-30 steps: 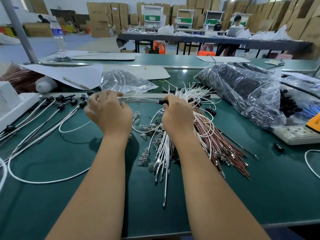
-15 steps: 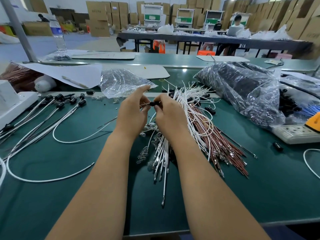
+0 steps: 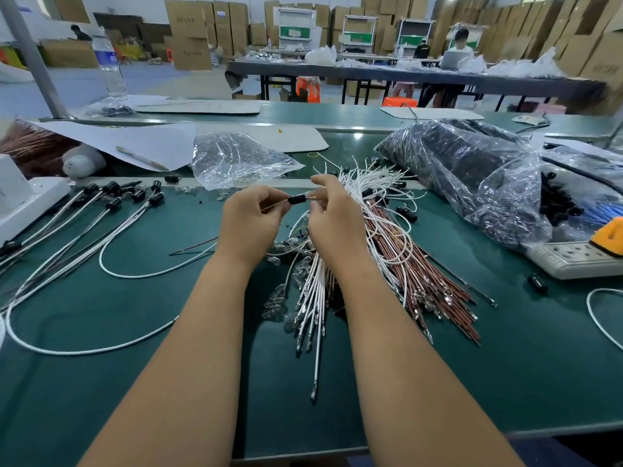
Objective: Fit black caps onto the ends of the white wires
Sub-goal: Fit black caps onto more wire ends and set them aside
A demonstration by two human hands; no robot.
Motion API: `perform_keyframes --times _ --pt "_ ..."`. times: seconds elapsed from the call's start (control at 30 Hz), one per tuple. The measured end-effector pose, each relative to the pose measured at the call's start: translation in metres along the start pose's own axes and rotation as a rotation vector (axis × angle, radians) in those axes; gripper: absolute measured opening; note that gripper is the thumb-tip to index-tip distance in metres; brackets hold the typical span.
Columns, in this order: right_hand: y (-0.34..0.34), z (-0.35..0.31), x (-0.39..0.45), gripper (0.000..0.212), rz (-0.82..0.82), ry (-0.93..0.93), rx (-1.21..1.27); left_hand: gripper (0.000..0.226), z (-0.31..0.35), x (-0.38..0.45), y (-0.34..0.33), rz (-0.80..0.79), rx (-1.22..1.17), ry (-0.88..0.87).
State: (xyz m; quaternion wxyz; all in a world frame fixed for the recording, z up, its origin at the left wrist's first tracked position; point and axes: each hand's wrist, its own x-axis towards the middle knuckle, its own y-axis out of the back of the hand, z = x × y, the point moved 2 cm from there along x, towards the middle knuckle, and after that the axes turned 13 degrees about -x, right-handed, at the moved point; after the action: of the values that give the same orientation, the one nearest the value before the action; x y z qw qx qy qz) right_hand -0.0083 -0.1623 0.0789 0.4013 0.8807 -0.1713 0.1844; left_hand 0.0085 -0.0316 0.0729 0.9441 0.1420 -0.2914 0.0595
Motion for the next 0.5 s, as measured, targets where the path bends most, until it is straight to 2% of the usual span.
perform_keyframes --times 0.07,0.2,0.5 --pt "0.0009 0.0028 0.0019 0.036 -0.005 -0.096 0.082 0.011 -0.0011 0.0003 0.0003 0.018 -0.009 0.009" --pt "0.0034 0.0046 0.0035 0.021 -0.006 -0.263 0.292 0.011 -0.0017 0.0006 0.0015 0.036 -0.01 0.006" --pt "0.0023 0.009 0.007 0.023 0.011 -0.237 0.322 0.01 -0.0014 0.0014 0.0004 0.013 -0.024 -0.028"
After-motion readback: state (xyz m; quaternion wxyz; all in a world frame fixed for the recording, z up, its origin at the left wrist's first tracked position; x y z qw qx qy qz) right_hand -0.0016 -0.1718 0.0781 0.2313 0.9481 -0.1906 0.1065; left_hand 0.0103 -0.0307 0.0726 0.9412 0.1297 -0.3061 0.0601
